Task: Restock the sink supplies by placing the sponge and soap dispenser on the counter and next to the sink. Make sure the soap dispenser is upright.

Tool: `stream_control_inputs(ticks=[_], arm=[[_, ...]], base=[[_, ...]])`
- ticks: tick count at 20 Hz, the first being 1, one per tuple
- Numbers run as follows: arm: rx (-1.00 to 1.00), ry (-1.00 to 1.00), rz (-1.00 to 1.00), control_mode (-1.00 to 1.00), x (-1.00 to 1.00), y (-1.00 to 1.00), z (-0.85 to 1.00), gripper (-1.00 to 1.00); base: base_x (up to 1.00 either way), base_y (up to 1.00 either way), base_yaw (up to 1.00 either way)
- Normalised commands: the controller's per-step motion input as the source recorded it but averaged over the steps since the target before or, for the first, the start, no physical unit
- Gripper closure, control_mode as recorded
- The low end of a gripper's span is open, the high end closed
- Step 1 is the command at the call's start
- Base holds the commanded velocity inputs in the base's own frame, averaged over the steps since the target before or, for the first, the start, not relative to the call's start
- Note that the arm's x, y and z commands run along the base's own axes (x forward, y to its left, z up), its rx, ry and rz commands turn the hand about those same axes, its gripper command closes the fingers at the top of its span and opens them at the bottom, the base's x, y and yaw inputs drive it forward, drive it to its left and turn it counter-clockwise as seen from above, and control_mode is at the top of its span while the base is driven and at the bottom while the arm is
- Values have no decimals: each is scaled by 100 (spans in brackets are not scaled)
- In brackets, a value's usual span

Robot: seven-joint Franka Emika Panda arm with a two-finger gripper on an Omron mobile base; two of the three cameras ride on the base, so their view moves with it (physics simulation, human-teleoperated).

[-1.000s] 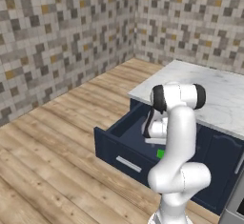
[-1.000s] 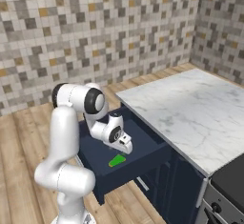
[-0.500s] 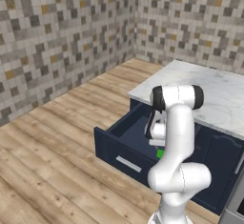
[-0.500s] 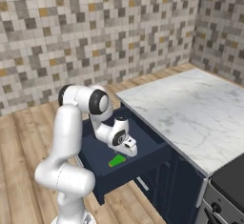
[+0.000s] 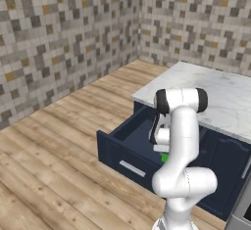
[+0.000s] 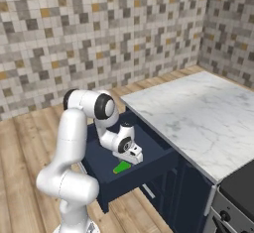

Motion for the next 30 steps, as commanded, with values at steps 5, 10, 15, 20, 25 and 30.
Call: stream_control_inputs(ticks=[5, 10, 15, 20, 25, 30], arm=[[0, 3, -1, -100, 0, 0, -5, -100], [1, 0, 0, -100, 0, 1, -1, -100], [1, 0, 0, -100, 0, 0, -16, -100], [2, 0, 0, -100, -2, 0, -40, -100], [7, 0, -2, -100, -3, 0, -49, -100], [6, 0, -3, -100, -14, 9, -60, -100]], base=[[0, 0, 0], [0, 0, 0], [0, 0, 0], [0, 0, 0], [0, 0, 0], [0, 0, 0]])
